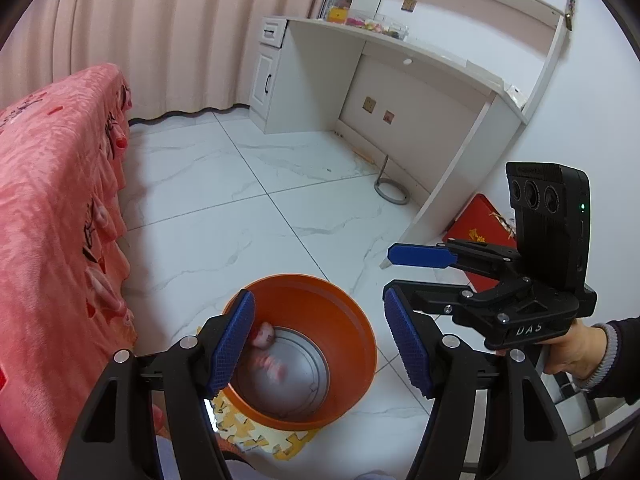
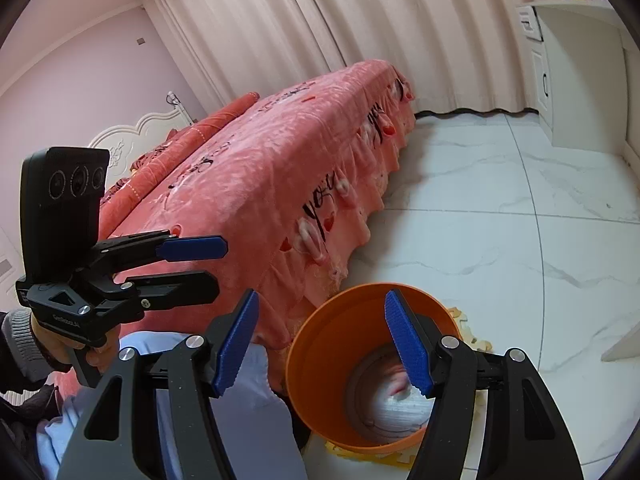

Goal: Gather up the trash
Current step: 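Open both tools to drop the sock toy and plush into the bin, then move both open tools back over the items on the bed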

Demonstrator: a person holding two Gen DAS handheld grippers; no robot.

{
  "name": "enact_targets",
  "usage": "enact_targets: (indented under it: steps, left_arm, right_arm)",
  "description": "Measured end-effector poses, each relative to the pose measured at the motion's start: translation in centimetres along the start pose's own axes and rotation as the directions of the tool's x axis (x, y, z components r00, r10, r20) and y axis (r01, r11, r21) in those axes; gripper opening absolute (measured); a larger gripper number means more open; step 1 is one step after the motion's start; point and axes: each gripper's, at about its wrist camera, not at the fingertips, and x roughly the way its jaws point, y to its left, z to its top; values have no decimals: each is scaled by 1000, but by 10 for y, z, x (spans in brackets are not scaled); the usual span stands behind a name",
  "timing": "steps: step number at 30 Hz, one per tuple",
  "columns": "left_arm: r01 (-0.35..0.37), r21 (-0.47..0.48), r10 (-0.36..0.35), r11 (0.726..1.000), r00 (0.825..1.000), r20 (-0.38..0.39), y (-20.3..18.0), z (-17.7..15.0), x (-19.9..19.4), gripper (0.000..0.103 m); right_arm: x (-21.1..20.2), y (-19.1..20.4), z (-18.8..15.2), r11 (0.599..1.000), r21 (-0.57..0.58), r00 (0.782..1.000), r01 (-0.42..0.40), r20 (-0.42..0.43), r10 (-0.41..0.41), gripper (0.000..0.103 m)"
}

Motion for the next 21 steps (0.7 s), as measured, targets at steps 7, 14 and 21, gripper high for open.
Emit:
enact_targets:
  steps: [7, 14, 21]
  left_arm:
    - [-49, 6, 48, 999, 997, 61, -2, -4, -47, 77]
    - [-112, -23, 114, 993, 986, 120, -3, -17, -107, 82]
    - [-229, -52, 235, 972, 957, 170, -6, -39, -168, 83]
  right_arm:
    - [-27, 47, 12, 993, -110, 998, -35, 43, 40, 76]
    - [-48, 107, 25, 972, -220, 990, -85, 91, 107, 84]
    - [-50, 170, 35, 938, -307, 978, -160, 78, 193, 89]
